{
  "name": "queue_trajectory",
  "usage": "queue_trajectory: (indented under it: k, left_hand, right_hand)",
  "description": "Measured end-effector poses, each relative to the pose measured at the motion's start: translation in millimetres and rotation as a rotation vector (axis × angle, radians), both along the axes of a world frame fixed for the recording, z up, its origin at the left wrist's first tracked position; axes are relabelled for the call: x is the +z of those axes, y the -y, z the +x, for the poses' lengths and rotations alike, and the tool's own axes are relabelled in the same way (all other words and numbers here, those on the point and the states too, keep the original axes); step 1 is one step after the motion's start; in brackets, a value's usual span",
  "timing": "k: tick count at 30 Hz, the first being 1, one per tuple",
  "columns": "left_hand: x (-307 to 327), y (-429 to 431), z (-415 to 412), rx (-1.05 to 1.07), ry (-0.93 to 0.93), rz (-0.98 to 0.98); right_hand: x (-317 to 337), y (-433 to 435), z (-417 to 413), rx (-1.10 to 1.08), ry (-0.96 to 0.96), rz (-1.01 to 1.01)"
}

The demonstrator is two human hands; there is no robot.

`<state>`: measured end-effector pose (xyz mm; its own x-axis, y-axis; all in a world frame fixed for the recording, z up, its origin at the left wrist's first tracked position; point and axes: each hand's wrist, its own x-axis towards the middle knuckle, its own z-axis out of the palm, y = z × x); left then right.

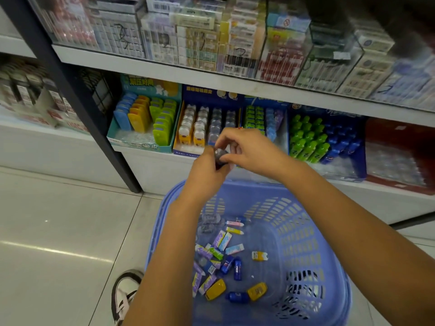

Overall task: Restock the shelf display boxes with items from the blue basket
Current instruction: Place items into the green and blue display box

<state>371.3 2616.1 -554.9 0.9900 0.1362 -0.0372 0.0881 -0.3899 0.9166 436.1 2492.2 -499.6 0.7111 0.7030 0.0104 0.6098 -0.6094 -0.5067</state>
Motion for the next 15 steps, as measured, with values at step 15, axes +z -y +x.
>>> queue_trajectory:
  k: [15]
  left_hand:
    - [-36, -5, 3, -0.077, 0.044, 0.506]
  right_hand:
    - [-34, 1, 50, -0.253, 0.207, -0.077]
